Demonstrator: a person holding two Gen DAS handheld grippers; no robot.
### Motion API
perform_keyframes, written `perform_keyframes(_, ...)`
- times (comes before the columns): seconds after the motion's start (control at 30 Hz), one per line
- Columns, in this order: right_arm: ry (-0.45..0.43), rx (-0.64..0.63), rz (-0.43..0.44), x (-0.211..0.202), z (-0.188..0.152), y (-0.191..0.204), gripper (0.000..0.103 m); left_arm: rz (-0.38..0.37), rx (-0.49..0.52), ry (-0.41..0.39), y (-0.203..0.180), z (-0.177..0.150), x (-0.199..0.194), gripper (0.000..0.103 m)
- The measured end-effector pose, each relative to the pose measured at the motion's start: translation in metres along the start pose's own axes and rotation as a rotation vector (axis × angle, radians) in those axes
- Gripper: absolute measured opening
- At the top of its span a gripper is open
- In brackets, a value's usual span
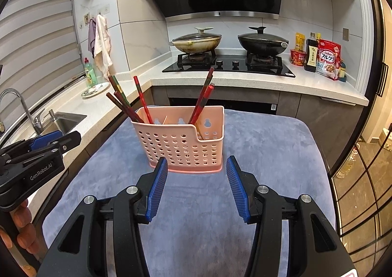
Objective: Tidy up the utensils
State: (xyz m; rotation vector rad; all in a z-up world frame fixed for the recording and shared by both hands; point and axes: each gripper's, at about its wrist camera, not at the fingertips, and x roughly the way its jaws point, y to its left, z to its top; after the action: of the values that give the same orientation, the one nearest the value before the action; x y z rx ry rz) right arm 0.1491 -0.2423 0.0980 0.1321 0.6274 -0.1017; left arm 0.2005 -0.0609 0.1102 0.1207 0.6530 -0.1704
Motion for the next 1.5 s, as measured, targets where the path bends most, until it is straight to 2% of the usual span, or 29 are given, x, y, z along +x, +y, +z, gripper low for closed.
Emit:
perform_keyframes(0.1, 0.008, 0.000, -0.002, 0.002, -0.004, -0.001, 0.050, 0.011, 0.004, 0.007, 0.000, -0.003, 0.003, 0.040)
perform_keyframes(0.17, 0.011, -0.002, -0.007, 0.003, -0.007, 0.000, 0.056, 0.016, 0.006, 0.011, 0.001, -0.005, 0.004, 0.040)
perform_keyframes(0.27, 0.014, -0.014, -0.015, 0.005, -0.011, 0.001, 0.058, 0.022, 0.003, 0.020, 0.001, -0.008, 0.007, 0.048)
perform_keyframes(0.43, 0.018, -0.028, -0.026, 0.007, -0.018, 0.004, 0.067, 0.049, 0.023, 0.019, -0.001, -0.016, 0.010, 0.050)
perform_keyframes(0.57, 0.019, -0.029, -0.030, 0.009, -0.021, 0.003, 0.076, 0.063, 0.027, 0.022, -0.002, -0.022, 0.012, 0.063)
perform_keyframes(0.67, 0.021, -0.029, -0.035, 0.012, -0.023, 0.004, 0.083, 0.072, 0.036, 0.029, -0.003, -0.026, 0.014, 0.069)
perform_keyframes(0.9, 0.052, -0.041, -0.049, 0.020, -0.029, 0.005, 0.085, 0.094, 0.036, 0.040, -0.003, -0.034, 0.019, 0.086)
perform_keyframes(1.0, 0.060, -0.025, -0.053, 0.022, -0.031, 0.002, 0.086, 0.100, 0.039, 0.047, -0.003, -0.036, 0.022, 0.089)
perform_keyframes(1.13, 0.070, -0.004, -0.051, 0.024, -0.033, -0.002, 0.096, 0.100, 0.030, 0.057, -0.001, -0.039, 0.024, 0.092)
perform_keyframes(1.5, 0.080, -0.008, -0.062, 0.029, -0.037, -0.001, 0.096, 0.098, 0.029, 0.069, -0.002, -0.045, 0.026, 0.094)
